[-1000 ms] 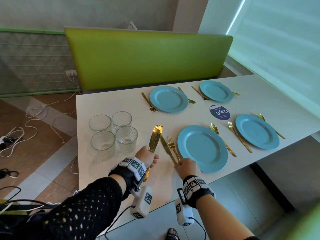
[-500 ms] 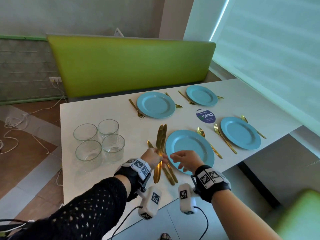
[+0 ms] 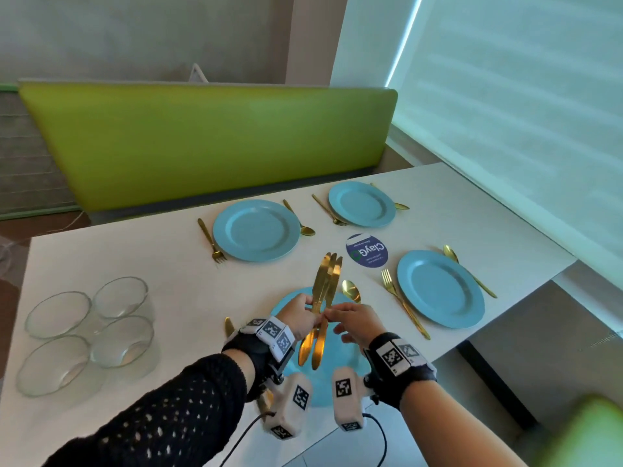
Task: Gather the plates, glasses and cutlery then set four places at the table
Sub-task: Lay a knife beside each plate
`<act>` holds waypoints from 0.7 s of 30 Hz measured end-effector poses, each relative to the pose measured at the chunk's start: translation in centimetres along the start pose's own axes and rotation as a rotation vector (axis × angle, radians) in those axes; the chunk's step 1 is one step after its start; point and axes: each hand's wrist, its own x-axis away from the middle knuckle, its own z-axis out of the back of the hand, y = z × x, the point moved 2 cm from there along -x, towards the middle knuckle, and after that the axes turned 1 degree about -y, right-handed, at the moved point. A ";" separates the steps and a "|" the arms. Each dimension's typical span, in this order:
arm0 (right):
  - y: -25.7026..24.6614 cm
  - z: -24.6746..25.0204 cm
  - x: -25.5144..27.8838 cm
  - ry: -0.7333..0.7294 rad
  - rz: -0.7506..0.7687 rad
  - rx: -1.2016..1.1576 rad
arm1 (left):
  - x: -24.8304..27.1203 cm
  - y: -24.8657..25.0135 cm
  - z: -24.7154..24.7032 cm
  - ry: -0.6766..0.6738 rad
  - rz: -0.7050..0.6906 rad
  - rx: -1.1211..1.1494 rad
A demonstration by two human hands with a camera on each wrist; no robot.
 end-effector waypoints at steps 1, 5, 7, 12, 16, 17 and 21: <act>-0.1 1.1 -0.7 0.005 0.005 -0.003 | -1.0 0.5 -0.5 0.014 0.001 -0.014; 0.0 6.5 -3.6 0.027 0.010 0.149 | -4.2 1.8 -2.3 0.119 0.029 0.069; 0.3 9.6 -5.0 0.045 -0.007 0.282 | -5.5 2.0 -3.0 0.134 0.025 0.072; 1.6 15.6 -7.4 0.059 -0.104 0.569 | -7.8 2.7 -4.8 0.142 -0.011 0.064; 2.6 16.9 -9.1 0.046 -0.119 0.675 | -8.8 2.7 -5.5 0.154 -0.008 0.048; 2.9 16.9 -9.5 0.031 -0.117 0.695 | -9.0 2.6 -5.6 0.158 -0.004 0.042; 3.8 16.4 -10.3 0.010 -0.127 0.705 | -9.5 2.4 -6.0 0.178 0.018 0.044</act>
